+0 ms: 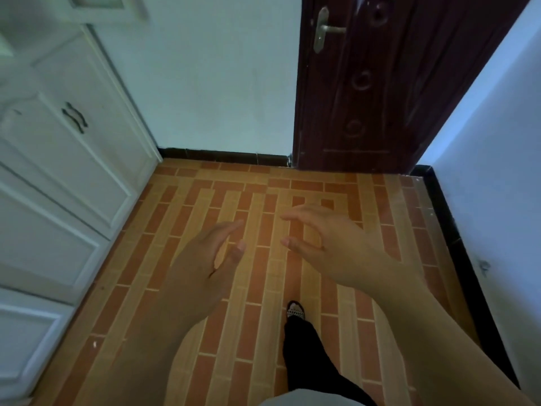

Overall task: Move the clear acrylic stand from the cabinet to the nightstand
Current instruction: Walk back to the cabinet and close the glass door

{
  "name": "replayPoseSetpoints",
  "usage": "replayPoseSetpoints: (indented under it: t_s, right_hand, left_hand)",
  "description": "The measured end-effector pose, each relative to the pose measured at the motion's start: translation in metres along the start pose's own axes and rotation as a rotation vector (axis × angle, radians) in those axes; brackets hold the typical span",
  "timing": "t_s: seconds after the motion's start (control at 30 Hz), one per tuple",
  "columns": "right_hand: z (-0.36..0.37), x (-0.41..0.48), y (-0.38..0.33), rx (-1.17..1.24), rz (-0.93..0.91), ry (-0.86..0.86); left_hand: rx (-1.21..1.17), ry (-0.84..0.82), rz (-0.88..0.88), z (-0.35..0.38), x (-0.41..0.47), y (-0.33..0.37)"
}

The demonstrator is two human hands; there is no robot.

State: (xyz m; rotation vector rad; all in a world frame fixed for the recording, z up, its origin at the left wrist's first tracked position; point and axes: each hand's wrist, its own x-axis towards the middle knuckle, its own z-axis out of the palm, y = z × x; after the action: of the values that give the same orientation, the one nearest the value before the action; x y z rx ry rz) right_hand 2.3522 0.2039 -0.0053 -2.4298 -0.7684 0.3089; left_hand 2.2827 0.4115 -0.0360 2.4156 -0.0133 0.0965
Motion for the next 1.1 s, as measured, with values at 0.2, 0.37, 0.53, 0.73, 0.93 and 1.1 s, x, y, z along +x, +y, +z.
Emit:
replayPoseSetpoints:
  t_s: [0.2, 0.37, 0.53, 0.73, 0.93, 1.1]
  right_hand:
    - [-0.045, 0.130, 0.034, -0.015, -0.058, 0.022]
    - [-0.079, 0.222, 0.059, -0.040, -0.113, 0.000]
    - [-0.094, 0.299, 0.070, -0.001, -0.161, -0.042]
    - [-0.086, 0.420, 0.074, 0.011, -0.202, -0.088]
    - [-0.088, 0.569, 0.062, -0.025, -0.238, -0.073]
    - [-0.101, 0.681, 0.034, -0.031, -0.245, -0.037]
  left_hand:
    - [0.036, 0.057, 0.009, -0.017, 0.133, -0.013]
    - [0.034, 0.124, -0.002, -0.031, 0.234, -0.022]
    - [0.020, 0.158, -0.058, -0.046, 0.295, -0.052]
    - [-0.009, 0.199, -0.119, -0.073, 0.378, -0.109]
    - [0.032, 0.223, -0.121, -0.123, 0.491, -0.189]
    - [0.132, 0.202, -0.102, -0.188, 0.583, -0.232]
